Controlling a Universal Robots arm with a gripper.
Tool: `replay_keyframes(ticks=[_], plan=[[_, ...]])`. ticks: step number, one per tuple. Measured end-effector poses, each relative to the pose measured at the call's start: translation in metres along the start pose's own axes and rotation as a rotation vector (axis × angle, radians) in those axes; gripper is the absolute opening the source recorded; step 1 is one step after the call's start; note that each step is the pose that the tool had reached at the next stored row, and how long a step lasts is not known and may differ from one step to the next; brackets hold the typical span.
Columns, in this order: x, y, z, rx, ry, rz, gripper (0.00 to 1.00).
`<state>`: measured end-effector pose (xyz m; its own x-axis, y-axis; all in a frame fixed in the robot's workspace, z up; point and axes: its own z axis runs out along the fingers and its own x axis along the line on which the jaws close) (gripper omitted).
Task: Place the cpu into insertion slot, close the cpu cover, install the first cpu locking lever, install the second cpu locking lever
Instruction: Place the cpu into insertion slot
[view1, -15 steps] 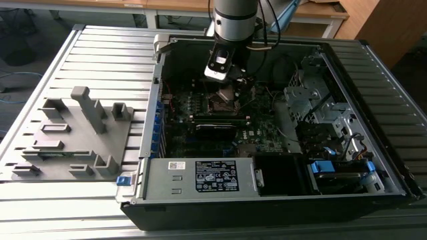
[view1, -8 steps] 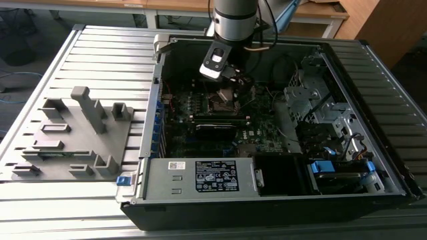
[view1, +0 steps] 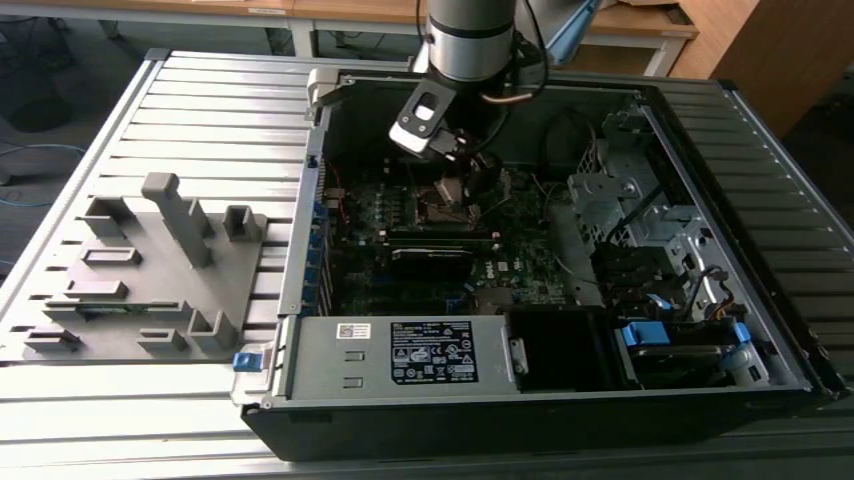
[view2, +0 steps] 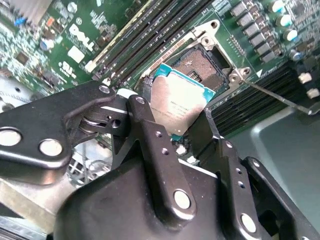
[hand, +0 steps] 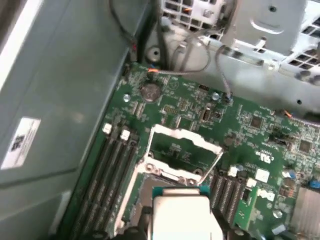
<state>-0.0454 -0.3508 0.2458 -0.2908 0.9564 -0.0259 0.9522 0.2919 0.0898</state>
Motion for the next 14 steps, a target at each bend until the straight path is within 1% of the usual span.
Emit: replay_keyframes(ticks=[14], plan=[[0.0, -0.0001, 0.0007, 0.0066, -0.0229, 0.254, 0.54]])
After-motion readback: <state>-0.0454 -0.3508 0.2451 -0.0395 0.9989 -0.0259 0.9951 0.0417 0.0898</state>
